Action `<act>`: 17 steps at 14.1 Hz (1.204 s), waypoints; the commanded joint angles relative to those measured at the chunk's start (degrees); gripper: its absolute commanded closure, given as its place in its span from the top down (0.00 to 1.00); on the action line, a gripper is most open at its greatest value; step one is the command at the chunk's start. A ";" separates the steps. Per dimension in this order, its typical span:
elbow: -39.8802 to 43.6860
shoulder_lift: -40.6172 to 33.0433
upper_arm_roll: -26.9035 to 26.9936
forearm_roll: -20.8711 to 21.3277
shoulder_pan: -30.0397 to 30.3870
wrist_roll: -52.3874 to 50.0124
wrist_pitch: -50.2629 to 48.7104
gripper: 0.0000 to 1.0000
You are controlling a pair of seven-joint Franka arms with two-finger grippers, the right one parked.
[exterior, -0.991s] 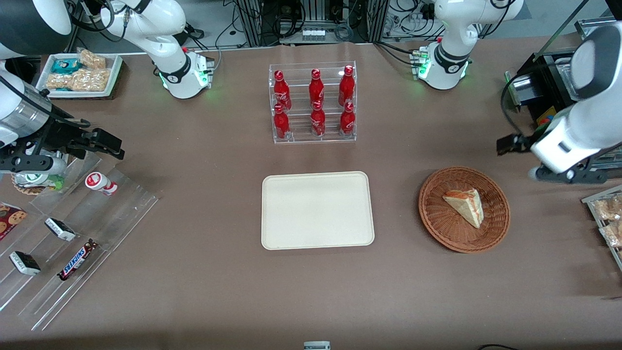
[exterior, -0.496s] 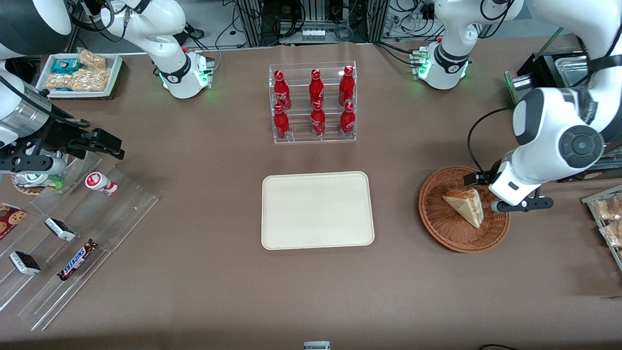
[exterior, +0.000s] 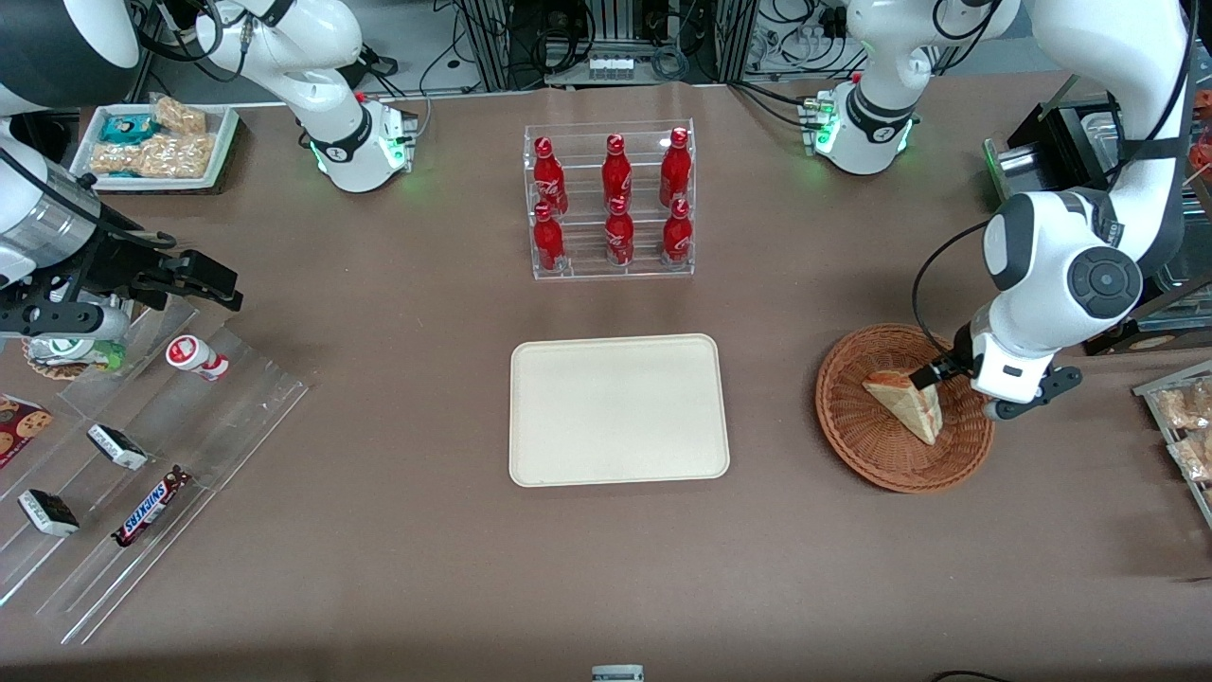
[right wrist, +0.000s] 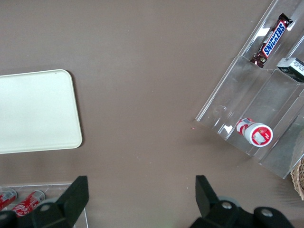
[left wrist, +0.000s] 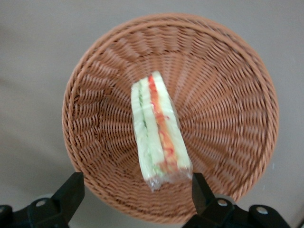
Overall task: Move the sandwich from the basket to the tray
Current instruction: 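Lower the open left gripper over the wrapped sandwich and close on it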
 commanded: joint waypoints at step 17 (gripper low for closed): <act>-2.45 5.59 -0.74 -4.39 -0.38 -18.37 11.89 0.09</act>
